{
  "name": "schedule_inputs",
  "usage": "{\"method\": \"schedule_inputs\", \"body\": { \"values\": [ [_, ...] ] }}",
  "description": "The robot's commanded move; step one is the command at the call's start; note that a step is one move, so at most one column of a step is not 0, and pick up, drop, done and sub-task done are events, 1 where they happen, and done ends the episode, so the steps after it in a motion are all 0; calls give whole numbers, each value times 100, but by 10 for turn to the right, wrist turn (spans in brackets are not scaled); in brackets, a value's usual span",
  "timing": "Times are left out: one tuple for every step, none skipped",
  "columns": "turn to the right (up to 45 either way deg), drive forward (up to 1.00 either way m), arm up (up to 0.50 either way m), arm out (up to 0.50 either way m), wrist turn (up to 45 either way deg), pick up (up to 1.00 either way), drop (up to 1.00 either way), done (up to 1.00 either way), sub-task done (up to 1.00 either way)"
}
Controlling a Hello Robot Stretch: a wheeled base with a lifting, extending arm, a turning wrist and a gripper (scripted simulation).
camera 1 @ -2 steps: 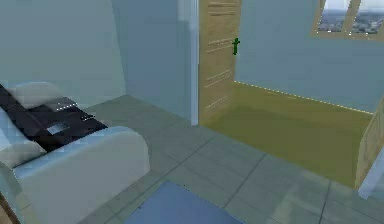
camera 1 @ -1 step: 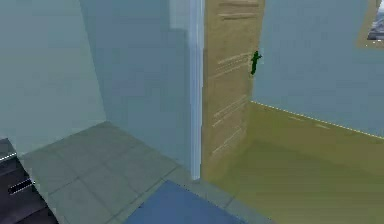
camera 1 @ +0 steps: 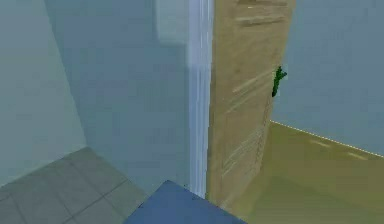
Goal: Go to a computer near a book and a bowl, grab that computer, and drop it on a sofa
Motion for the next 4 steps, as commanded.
{"method": "schedule_inputs", "body": {
  "values": [
    [-450, 0, 0, 0, 0, 0, 0, 0, 0],
    [-30, 0, 0, 0, 0, 0, 0, 0, 0],
    [0, 100, 0, 0, 0, 0, 0, 0, 0],
    [-90, 0, 0, 0, 0, 0, 0, 0, 0]
  ]
}}
